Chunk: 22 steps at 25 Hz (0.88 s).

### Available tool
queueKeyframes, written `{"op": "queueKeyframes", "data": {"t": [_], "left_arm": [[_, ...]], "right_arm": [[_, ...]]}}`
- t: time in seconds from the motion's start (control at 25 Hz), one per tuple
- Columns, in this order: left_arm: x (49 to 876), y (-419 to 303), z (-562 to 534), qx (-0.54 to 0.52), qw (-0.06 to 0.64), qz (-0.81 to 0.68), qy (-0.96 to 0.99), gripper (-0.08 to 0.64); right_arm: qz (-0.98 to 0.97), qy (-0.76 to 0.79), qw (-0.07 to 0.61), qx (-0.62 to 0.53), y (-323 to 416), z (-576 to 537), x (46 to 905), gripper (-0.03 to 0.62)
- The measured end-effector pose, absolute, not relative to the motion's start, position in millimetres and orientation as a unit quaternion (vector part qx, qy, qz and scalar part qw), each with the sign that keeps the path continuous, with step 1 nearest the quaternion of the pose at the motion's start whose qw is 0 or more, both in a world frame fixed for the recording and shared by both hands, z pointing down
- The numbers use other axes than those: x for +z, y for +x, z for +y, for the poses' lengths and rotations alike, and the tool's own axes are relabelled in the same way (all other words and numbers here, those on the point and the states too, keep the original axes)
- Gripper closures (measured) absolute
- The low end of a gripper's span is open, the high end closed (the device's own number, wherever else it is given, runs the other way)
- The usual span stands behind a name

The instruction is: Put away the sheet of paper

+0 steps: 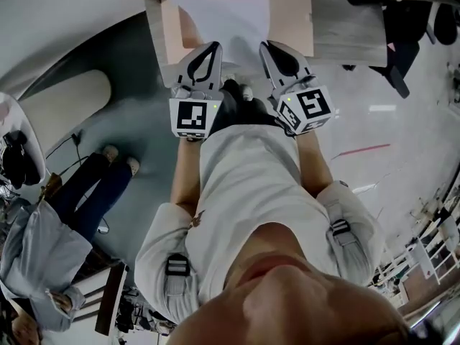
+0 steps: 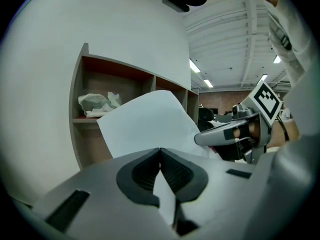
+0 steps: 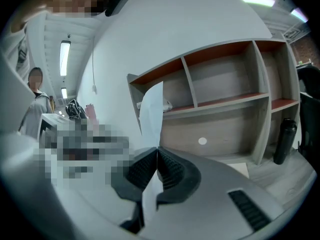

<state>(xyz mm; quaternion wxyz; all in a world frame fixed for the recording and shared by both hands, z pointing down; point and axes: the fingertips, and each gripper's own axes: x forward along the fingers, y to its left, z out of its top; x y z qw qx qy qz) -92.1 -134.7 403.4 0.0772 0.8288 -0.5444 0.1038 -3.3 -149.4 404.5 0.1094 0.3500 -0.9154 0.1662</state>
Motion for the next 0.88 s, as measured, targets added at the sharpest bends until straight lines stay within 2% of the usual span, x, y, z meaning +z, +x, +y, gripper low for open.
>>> {"op": "queueKeyframes", "data": {"t": [0.4,0.88], "left_arm": [[446,-96,-153,0.107,0.117,-0.515,0.842,0.538],[476,-81,-176,0.12,0.133,-0.508,0.842,0.538]], "right_arm": [[-0.896,0.378,0.147,0.181,-3,-171,456,0.571],[-0.887,0.385,0.168,0.193,15,-198,491,0.571]]}}
